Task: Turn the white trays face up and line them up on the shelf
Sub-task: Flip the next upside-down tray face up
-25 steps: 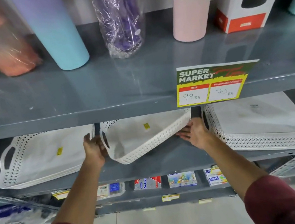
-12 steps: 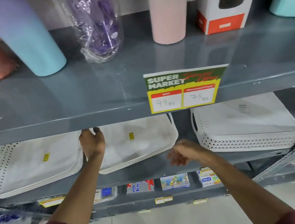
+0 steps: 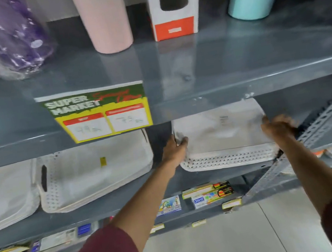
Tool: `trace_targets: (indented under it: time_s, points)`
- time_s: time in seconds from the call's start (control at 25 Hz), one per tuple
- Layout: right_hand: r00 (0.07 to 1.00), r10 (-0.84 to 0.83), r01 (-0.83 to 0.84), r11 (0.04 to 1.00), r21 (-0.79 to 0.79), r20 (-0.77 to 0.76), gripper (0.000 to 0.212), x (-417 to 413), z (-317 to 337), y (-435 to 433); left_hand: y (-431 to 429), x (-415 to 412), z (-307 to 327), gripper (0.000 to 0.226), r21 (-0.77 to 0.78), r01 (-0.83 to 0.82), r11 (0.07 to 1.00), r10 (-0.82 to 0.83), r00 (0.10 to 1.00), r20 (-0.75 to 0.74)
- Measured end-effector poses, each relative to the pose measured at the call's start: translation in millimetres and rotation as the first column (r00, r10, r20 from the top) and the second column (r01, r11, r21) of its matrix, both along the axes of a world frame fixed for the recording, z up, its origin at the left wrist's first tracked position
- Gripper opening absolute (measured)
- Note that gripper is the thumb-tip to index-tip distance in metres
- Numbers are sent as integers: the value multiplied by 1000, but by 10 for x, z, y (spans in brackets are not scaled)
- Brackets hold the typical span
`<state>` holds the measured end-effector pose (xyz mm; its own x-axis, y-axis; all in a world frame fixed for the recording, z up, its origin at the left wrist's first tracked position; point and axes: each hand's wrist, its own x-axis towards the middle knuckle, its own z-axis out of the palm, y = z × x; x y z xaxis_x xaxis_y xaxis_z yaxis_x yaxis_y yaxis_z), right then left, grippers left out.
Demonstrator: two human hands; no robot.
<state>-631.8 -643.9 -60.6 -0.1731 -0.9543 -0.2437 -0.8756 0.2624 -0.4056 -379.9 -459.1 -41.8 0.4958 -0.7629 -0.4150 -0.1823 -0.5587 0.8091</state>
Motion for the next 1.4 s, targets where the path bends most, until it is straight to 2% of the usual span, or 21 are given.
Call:
trace_targets:
  time_s: [0.08,0.2,0.28,0.36,0.4,0.44,0.48,0.56,0.6,0.68,0.76,0.8,0.84,0.88,0.92,0.96,1.0,1.12,1.24,1.32,1.4]
  points:
    - [994,26,-40,990,133,102,84,32,-95,-62,-194,-137,-133,36,48,-75,996,77,996,-35]
    - [958,-97,75,993,92,270,88,206,71,10,-320,-115,-206,31,13,-219,976,220,972,-89]
    - [889,-123,123,992,28,441,79,245,268,43,-291,-43,-171,37,-72,-257,964,250,964,-87]
    - [699,-148,183,983,25,700,79,238,441,66,-243,81,-91,53,-217,-255,942,262,965,3]
    - [573,-166,196,979,62,803,82,214,493,82,-242,162,-50,52,-269,-265,926,286,957,41]
    - [478,-189,198,975,104,858,82,176,517,122,-249,244,-17,46,-319,-317,893,339,941,15]
    - [408,-219,205,968,144,887,81,124,477,147,-241,313,6,40,-335,-407,850,398,912,-99]
    - [268,-328,188,940,285,906,86,38,351,218,-183,409,28,30,-249,-563,788,459,807,-371]
    - [239,-397,146,917,371,886,89,21,310,290,-150,448,-9,23,-209,-591,779,457,764,-455]
    - [305,-470,66,878,474,828,92,23,274,412,-66,469,-88,16,-147,-592,792,447,728,-520]
    - [384,-443,62,888,456,810,82,99,340,569,-13,429,-55,23,-147,-542,827,426,776,-465]
    - [465,-365,96,927,363,807,75,149,375,678,-2,407,-12,26,-175,-524,834,420,807,-416]
    - [579,-246,153,969,192,778,68,199,403,785,30,394,43,25,-224,-515,827,410,827,-385]
    - [689,-88,170,985,-42,719,63,245,433,879,81,382,98,20,-311,-498,810,378,847,-372]
    - [744,82,122,959,-256,663,58,324,456,974,170,406,149,20,-400,-472,785,355,873,-334]
    - [744,227,41,923,-383,629,53,453,480,1065,314,483,201,25,-477,-430,766,341,902,-266]
    - [713,328,-41,902,-430,620,49,597,478,1127,473,584,222,30,-533,-381,755,342,923,-176]
    - [643,469,-259,878,-403,606,46,1187,400,1416,1143,1206,179,31,-564,-306,767,433,896,102]
    - [673,461,-378,886,-267,579,53,1761,279,1641,1912,1956,112,25,-516,-487,705,662,713,232]
    - [739,390,-436,898,-51,550,69,2080,252,1692,2329,2366,91,37,-371,-600,709,705,617,350]
    - [808,364,-462,879,116,463,83,2296,230,1687,2509,2614,30,72,-91,-627,774,600,678,425]
